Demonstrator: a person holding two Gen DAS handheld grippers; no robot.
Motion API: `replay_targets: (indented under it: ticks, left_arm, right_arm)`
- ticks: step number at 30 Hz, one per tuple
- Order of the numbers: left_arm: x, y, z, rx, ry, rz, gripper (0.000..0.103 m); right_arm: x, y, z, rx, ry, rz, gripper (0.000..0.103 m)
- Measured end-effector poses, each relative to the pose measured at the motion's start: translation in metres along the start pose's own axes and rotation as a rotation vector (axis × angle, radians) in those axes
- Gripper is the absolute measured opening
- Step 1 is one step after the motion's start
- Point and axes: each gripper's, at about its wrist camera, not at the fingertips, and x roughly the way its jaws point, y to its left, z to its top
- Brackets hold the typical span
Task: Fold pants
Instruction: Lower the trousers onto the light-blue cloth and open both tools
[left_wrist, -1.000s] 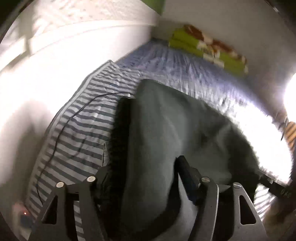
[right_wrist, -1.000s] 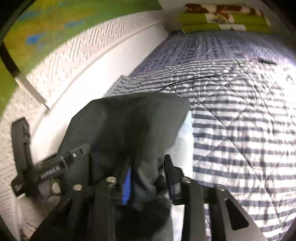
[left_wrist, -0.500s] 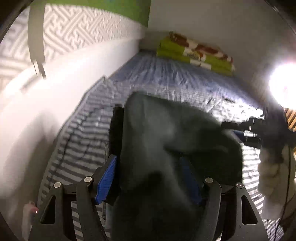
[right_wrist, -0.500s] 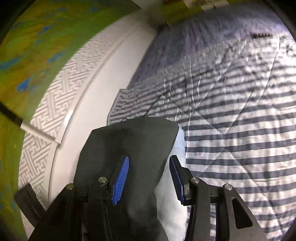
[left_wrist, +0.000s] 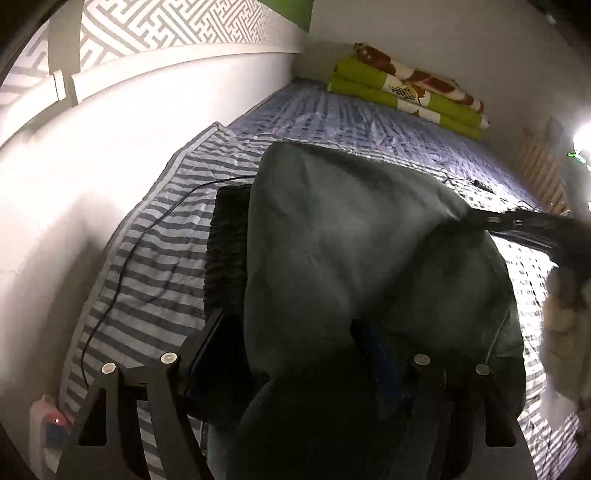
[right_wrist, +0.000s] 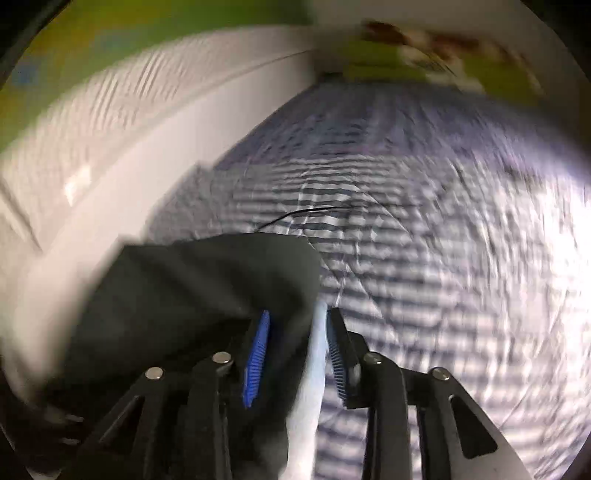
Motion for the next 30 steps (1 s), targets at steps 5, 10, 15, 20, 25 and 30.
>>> replay_targets:
  ticks: [5, 10, 15, 20, 25, 30]
  left_arm:
    - [-0.013, 0.01, -0.003, -0.064, -0.025, -0.007, 0.075]
    - [-0.036, 0.009, -0.014, -0.063, -0.024, 0.011, 0.075]
    - [-0.065, 0.005, -0.035, -0.025, -0.024, 0.098, 0.076]
    - [-0.077, 0.003, -0.076, -0.044, 0.072, 0.147, 0.076]
    - [-0.087, -0.001, -0.129, -0.078, 0.145, 0.164, 0.076]
    - [-0.144, -0.025, -0.168, -0.131, 0.1, 0.154, 0.076]
  right_arm:
    - [-0.034, -0.021, -0.058, 0.092, 0.083, 0.202, 0.035]
    - [-0.037, 0.004, -0.132, -0.042, 0.24, 0.184, 0.03]
    - [-0.067, 0.015, -0.164, -0.193, 0.262, 0.056, 0.02]
    - [-0.117, -0.007, -0.173, -0.107, 0.239, 0.066, 0.021]
    - [-0.189, -0.019, -0.206, -0.112, 0.176, 0.058, 0.021]
    - [-0.252, -0.015, -0.235, -0.179, 0.096, 0.019, 0.027]
